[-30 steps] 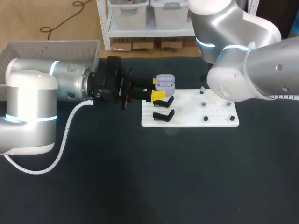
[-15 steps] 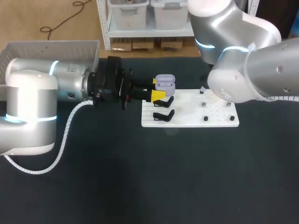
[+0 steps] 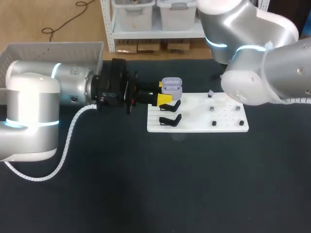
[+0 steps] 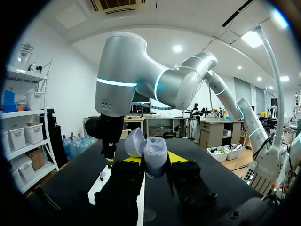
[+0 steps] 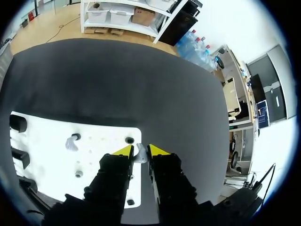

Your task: Pick up each earbud case from the left stands, insert the matching earbuds, close the lid, and place the case in the box.

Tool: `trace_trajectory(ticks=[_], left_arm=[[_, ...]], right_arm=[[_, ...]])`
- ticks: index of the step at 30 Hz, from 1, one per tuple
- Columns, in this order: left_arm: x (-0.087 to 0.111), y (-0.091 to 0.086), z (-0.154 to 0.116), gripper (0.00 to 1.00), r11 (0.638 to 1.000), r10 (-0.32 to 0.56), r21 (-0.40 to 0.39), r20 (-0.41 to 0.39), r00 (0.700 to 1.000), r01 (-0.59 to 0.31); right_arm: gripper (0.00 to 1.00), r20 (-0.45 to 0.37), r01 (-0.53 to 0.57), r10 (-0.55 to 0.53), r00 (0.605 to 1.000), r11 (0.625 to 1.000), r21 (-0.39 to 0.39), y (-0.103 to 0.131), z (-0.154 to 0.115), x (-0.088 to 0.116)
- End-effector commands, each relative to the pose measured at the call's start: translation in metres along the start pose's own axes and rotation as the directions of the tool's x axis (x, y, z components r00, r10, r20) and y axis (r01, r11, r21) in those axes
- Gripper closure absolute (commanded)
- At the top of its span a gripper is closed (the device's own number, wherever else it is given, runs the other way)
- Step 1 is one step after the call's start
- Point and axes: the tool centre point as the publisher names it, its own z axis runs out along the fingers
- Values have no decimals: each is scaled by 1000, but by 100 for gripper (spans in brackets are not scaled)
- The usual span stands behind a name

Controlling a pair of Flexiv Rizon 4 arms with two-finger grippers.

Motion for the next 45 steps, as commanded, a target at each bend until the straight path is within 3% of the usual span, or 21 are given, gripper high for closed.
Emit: trace_trajectory(ticks=[1, 9, 15, 36, 45], left_arm=[[1, 0, 0, 100, 1000, 3, -2, 3, 1000, -3], [1, 0, 0, 100, 1000, 3, -2, 3, 1000, -3], [1, 0, 0, 100, 1000, 3, -2, 3, 1000, -3], [1, 0, 0, 100, 1000, 3, -2, 3, 1000, -3], [1, 0, 0, 100, 1000, 3, -2, 3, 1000, -3]], right_arm=[[100, -33, 11, -12, 999, 999, -34, -11, -28, 7], [100, -143, 3, -30, 989, 982, -190, -19, -84, 19], [100, -172, -22, -24, 985, 964, -265, -13, -112, 34], [100, -169, -24, -22, 985, 964, -265, -12, -116, 36], [100, -192, -120, 86, 978, 977, -174, 7, -184, 60]])
